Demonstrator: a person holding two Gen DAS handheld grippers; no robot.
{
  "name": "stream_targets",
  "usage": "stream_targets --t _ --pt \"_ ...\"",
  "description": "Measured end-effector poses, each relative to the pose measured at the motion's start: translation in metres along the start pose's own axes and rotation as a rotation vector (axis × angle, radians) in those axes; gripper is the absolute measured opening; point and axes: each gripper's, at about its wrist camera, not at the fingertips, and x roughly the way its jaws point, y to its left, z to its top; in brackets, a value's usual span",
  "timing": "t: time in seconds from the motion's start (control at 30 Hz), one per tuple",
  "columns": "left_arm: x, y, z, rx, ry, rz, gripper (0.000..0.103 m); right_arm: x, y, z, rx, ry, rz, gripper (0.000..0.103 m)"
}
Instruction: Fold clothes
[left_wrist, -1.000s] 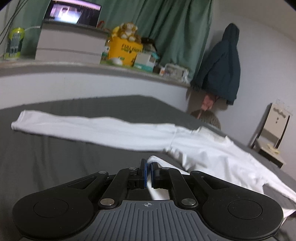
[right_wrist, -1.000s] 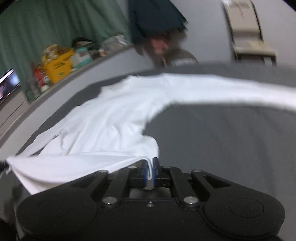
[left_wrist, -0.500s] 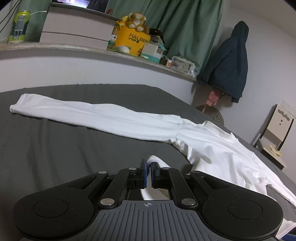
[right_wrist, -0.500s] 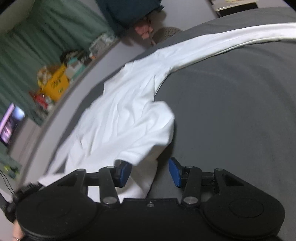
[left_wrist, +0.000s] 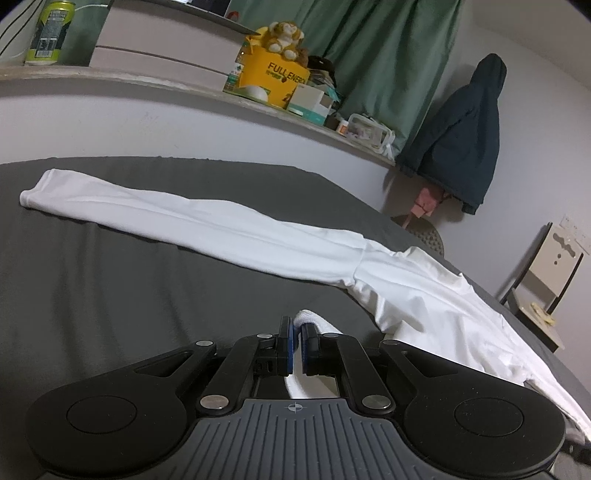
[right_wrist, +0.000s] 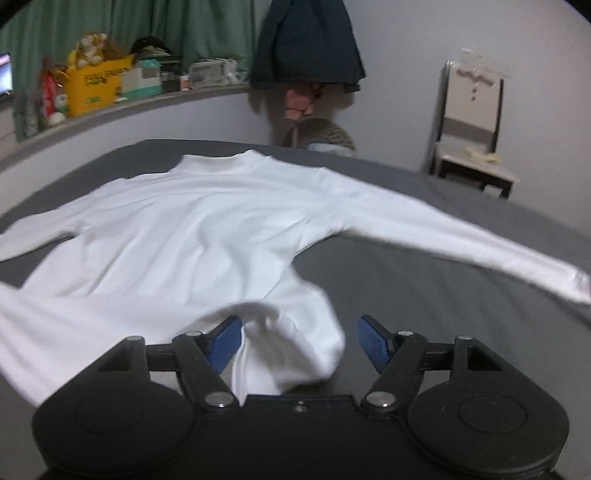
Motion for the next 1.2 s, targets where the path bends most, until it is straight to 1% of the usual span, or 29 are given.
stream_targets --t 0.07,0.13,0.17,0.23,0.3,0.4,0.5,0.63,0.67,0.7,0.8,0.83,0.87,0.9,0.97,1.07,1.13,1.17,1.2 --pt "0.001 0.001 0.000 -0.005 0.001 0.001 0.005 0.005 -0.010 0.012 0.015 0.006 -0.052 0.065" --pt "0.002 0.002 0.000 -0.009 0.001 0.002 0.005 -0.001 -0.029 0.023 0.105 -0.008 -0.060 0.065" --pt "0.003 0.002 -0.001 -0.011 0.002 0.003 0.005 -0.004 -0.039 0.025 0.146 0.001 -0.049 0.065" --pt "0.004 0.002 -0.001 -0.014 0.004 0.004 0.005 -0.005 -0.055 0.025 0.217 0.063 0.002 0.065" --pt "0.005 0.002 -0.002 -0.013 0.004 0.003 0.005 -0.011 -0.062 0.019 0.248 0.095 0.051 0.065" --pt "0.005 0.002 -0.002 -0.013 0.004 0.003 0.005 -0.028 -0.049 0.005 0.229 0.111 0.114 0.065" --pt "0.005 0.002 -0.002 -0.012 0.003 0.002 0.005 -0.032 -0.018 -0.004 0.142 0.114 0.139 0.065" --pt "0.005 0.001 -0.003 -0.011 0.002 0.001 0.005 -0.024 0.025 0.004 0.016 0.090 0.080 0.064" --pt "0.005 0.001 -0.003 -0.011 0.002 0.001 0.005 -0.019 0.033 0.006 -0.004 0.087 0.054 0.055" --pt "0.005 0.001 -0.003 -0.010 0.002 0.000 0.005 -0.013 0.037 0.007 -0.006 0.091 0.036 0.042" --pt "0.006 0.002 -0.004 -0.010 0.004 0.000 0.005 0.006 0.042 0.007 0.004 0.108 -0.017 0.025" --pt "0.006 0.002 -0.004 -0.009 0.004 0.000 0.005 0.009 0.037 0.005 0.026 0.118 -0.031 0.022" --pt "0.006 0.002 -0.003 -0.007 0.004 0.001 0.005 0.013 0.031 0.002 0.047 0.129 -0.046 0.014" --pt "0.006 0.002 -0.003 -0.004 0.004 0.003 0.005 0.016 0.025 0.000 0.070 0.138 -0.057 0.003" --pt "0.006 0.003 -0.004 0.001 0.005 0.009 0.005 0.012 0.008 -0.007 0.131 0.124 -0.032 0.003" --pt "0.006 0.002 -0.003 0.015 0.003 0.016 0.005 -0.016 -0.012 -0.015 0.147 0.050 -0.038 0.003" --pt "0.003 -0.001 -0.001 0.039 -0.007 0.011 0.005 -0.043 -0.025 -0.016 0.139 -0.019 -0.049 0.003" --pt "-0.002 -0.006 0.002 0.066 -0.025 0.011 0.005 -0.058 -0.030 -0.016 0.128 -0.061 -0.054 0.003" --pt "-0.008 -0.011 0.005 0.096 -0.046 0.011 0.005 -0.078 -0.032 -0.014 0.101 -0.128 -0.058 0.003"
